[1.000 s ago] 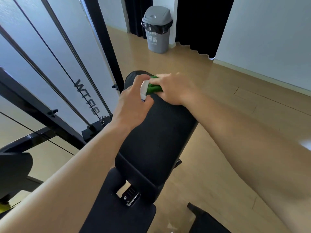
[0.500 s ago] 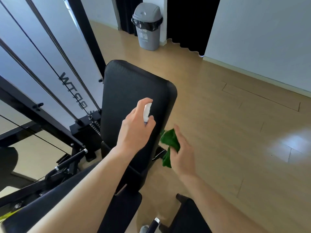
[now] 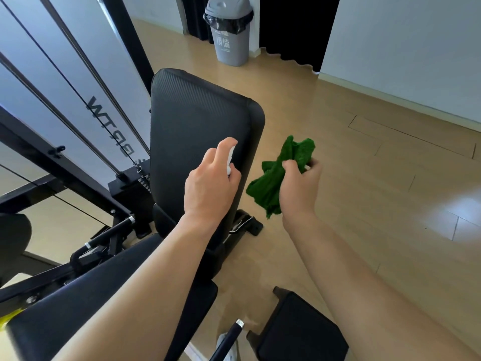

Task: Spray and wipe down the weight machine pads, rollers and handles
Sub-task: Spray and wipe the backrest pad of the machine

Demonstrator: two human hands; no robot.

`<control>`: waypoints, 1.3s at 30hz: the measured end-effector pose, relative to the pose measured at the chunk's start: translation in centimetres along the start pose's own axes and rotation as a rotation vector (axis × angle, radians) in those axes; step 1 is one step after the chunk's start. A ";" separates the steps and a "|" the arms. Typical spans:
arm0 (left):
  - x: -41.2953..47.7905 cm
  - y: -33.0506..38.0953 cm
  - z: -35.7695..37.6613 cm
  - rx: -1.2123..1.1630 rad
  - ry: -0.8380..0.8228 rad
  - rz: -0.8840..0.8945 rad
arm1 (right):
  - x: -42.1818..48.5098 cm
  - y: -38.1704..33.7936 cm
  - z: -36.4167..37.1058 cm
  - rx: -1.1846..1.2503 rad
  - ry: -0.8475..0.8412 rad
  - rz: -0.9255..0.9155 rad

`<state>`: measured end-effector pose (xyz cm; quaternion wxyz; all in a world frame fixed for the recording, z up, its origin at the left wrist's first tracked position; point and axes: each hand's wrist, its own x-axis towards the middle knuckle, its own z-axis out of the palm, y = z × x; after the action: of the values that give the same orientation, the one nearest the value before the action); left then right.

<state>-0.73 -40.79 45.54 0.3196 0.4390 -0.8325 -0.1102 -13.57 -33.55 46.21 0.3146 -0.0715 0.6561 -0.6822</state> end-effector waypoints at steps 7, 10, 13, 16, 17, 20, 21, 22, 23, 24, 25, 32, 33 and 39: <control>-0.2 0.4 1.0 0.100 0.101 0.233 | 0.6 -0.3 -0.4 0.116 -0.034 0.056; -0.4 0.0 1.6 0.127 0.117 0.258 | 0.9 0.2 -1.4 0.134 -0.022 0.085; -1.3 -0.4 1.8 0.183 0.117 0.239 | 0.9 0.7 -2.0 0.116 -0.025 0.076; -2.3 -0.5 1.7 0.236 0.109 0.166 | 1.0 0.7 -2.1 0.109 -0.025 0.044; -2.5 -0.5 1.6 0.244 0.106 0.140 | 1.0 0.5 -1.9 0.110 -0.028 0.023; -2.5 -1.0 1.4 0.237 0.094 0.095 | 1.2 -0.4 -1.1 0.152 -0.063 -0.074; -2.4 -1.2 1.4 0.217 0.086 0.078 | 1.3 -0.7 -0.7 0.163 -0.076 -0.117; -2.4 -1.3 1.4 0.193 0.082 0.062 | 1.5 -0.9 -0.4 0.167 -0.087 -0.164; -2.3 -1.5 1.3 0.173 0.085 0.050 | 1.6 -1.0 0.0 0.165 -0.095 -0.209; -2.3 -1.5 1.3 0.160 0.093 0.043 | 1.7 -1.0 0.4 0.157 -0.097 -0.257; -2.3 -1.5 1.2 0.152 0.105 0.039 | 1.7 -1.0 0.9 0.141 -0.093 -0.304; -2.4 -2.4 -0.5 0.027 0.161 -0.085 | 2.6 1.0 8.6 -0.346 -0.099 -0.867; -2.4 -2.9 -0.7 0.010 0.170 -0.119 | 3.0 2.2 9.4 -0.450 -0.054 -0.927; -2.5 -5.7 -0.3 0.002 0.119 -0.242 | 2.8 11.7 8.9 -0.538 0.010 -0.859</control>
<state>4.25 -42.07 42.04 0.3525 0.5422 -0.7531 -0.1211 -7.36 -41.91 35.51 -0.0274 -0.4101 0.7216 -0.5571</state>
